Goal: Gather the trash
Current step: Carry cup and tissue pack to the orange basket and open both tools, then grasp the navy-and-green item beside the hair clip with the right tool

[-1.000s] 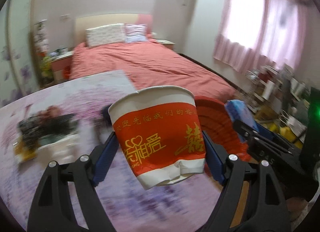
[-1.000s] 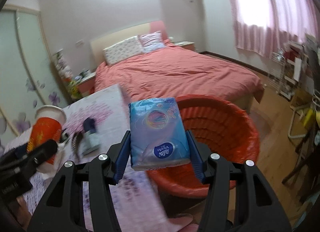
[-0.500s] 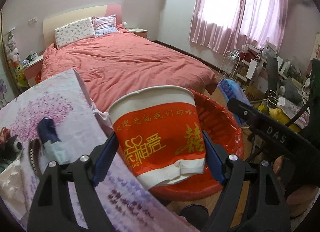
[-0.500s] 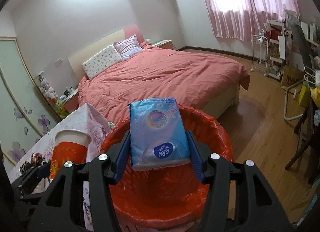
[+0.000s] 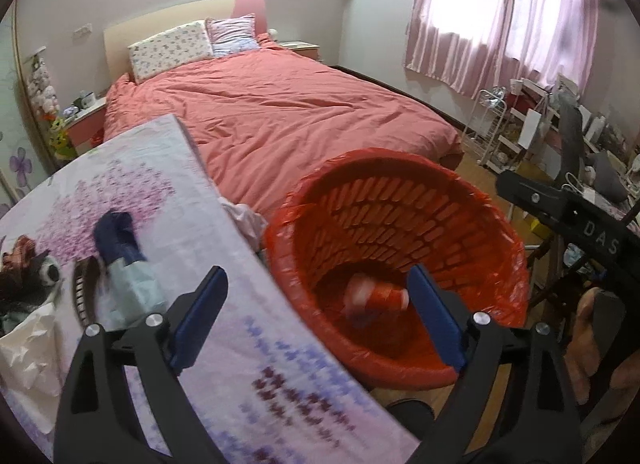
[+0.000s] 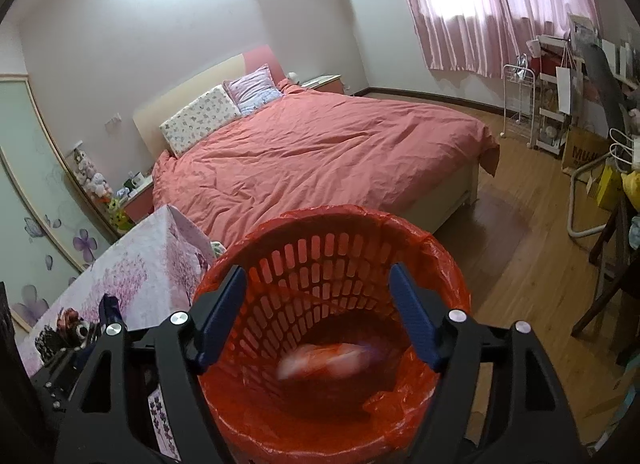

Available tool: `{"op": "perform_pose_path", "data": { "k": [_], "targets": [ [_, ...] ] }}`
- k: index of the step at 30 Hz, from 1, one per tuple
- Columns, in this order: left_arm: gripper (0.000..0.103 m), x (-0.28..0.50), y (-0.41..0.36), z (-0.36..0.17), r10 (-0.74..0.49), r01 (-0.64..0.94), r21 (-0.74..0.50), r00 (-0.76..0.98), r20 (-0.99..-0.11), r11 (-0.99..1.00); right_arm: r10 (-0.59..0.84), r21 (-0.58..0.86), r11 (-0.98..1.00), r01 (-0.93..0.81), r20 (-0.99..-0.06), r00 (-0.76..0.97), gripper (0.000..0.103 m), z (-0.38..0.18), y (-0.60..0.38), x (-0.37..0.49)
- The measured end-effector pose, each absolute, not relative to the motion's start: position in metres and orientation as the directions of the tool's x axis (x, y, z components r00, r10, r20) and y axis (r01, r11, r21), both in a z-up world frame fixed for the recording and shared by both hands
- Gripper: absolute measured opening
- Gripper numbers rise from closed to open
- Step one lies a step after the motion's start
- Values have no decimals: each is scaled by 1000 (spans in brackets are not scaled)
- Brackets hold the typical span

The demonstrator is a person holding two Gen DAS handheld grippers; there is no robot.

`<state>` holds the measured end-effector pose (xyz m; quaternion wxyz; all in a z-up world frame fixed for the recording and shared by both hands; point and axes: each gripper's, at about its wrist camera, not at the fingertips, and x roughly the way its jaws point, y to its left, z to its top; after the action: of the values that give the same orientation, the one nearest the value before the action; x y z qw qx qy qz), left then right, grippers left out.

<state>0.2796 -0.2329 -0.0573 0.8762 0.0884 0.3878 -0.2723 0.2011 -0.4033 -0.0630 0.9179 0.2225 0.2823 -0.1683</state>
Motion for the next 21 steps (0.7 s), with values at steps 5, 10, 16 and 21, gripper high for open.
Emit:
{"op": "perform_pose_path", "data": {
  "k": [5,10,16,21],
  "targets": [
    [89,266,-211,-49,-376,517,-23,590,-714,856,-191,279,861,424,-596,780,74,-57,-389,199],
    [90,254,-180,-43,-328,477,24,637,-698,878,-193,236,889,392,-585,788,74,-46,-369,199],
    [90,245,-127,-33,-268,404,52,692,-671,913,-159,207,921,331,-577,801,73,-39,-337,203],
    [90,243,-69,-26,-197,307,63,740,-643,949,-112,194,941,276,-592,798,73,-43,-309,209]
  ]
}}
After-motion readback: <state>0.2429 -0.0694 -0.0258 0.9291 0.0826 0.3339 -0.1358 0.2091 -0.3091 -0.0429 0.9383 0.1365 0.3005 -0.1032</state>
